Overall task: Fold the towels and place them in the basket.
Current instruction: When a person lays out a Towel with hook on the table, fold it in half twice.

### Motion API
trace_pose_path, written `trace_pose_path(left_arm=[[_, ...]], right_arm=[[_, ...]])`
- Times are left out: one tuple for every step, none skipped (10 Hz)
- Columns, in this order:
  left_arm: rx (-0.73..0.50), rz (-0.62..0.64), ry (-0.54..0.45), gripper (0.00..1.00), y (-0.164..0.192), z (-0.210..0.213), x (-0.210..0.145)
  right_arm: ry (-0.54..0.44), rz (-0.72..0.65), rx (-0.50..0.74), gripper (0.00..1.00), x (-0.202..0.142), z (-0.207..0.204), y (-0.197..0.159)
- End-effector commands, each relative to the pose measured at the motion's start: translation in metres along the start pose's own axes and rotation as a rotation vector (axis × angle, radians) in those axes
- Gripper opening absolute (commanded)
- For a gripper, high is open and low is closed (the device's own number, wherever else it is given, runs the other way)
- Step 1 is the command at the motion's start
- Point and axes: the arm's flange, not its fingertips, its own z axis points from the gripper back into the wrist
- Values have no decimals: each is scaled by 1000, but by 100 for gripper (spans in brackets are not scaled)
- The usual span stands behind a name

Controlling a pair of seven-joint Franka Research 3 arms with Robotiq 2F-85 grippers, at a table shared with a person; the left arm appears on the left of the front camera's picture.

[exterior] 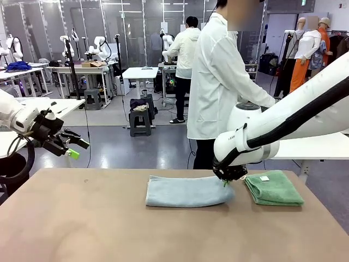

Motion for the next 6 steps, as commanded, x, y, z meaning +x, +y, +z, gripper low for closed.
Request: trace_pose_path(left_arm=[[-2,1,-1,100,-3,-1,0],[-2,1,-1,100,-3,-1,0],[-2,1,-1,100,-3,-1,0],[-2,1,-1,100,-3,-1,0],[-2,1,-1,100,-3,-1,0],[-2,1,-1,100,-3,-1,0]], right_arm=[[-67,45,-14,0,4,18,25],[-65,58,-35,0,7,30,54],[-66,47,-54,0,8,37,84],[-67,38,-67,0,10,38,114],[-68,31,-77,0,12,32,143],[-47,1,-58,0,10,23,176]])
